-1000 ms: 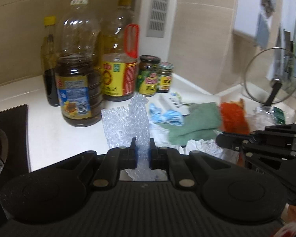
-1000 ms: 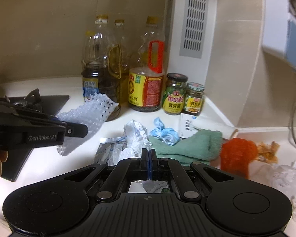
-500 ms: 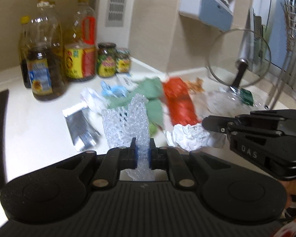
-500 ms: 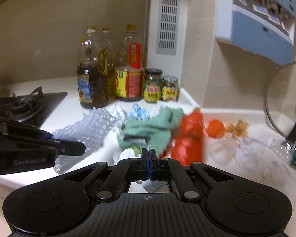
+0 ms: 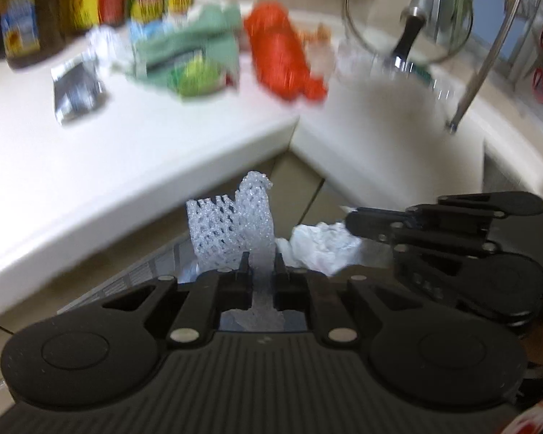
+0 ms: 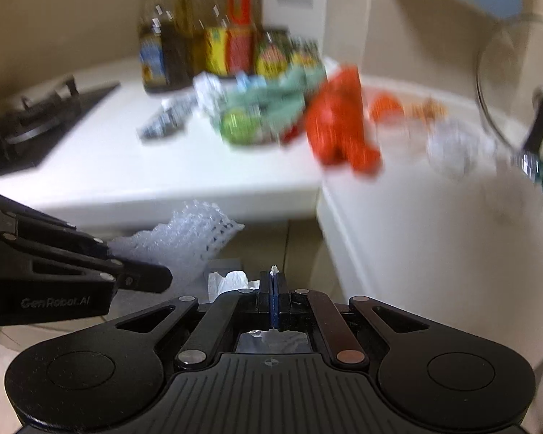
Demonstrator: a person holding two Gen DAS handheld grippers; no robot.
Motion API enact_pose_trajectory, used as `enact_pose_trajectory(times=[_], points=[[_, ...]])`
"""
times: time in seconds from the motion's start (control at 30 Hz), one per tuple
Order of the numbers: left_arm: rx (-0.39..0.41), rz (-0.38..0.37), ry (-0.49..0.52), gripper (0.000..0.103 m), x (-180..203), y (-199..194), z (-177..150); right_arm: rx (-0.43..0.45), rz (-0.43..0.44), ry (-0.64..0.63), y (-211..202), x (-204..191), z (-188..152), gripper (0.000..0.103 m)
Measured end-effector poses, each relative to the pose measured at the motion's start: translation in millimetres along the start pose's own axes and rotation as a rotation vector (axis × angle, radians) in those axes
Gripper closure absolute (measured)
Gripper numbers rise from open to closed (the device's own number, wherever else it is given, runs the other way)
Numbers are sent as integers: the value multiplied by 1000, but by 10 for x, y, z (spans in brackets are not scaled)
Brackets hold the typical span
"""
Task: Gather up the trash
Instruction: 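Carry both items over the wastebasket and open both grippers to drop them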
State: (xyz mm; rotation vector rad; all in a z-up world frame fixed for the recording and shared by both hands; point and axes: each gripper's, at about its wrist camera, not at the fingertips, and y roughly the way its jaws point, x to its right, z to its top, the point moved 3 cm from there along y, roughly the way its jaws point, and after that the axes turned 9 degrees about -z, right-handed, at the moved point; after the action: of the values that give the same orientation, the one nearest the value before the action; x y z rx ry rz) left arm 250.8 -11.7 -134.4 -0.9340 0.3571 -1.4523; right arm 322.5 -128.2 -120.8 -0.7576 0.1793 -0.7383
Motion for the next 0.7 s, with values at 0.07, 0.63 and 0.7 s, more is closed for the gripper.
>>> enact_pose_trajectory(times=[0.07, 0.63, 0.7], points=[[-39, 0, 6, 95, -69, 145, -93, -31, -7, 13, 90, -36, -141, 103], [-259, -9, 14, 95, -537, 1046, -555, -193, -63, 51, 836, -88, -762, 103], [-271, -15, 21, 95, -565, 1117, -584, -205, -70, 54, 921, -77, -825, 103]])
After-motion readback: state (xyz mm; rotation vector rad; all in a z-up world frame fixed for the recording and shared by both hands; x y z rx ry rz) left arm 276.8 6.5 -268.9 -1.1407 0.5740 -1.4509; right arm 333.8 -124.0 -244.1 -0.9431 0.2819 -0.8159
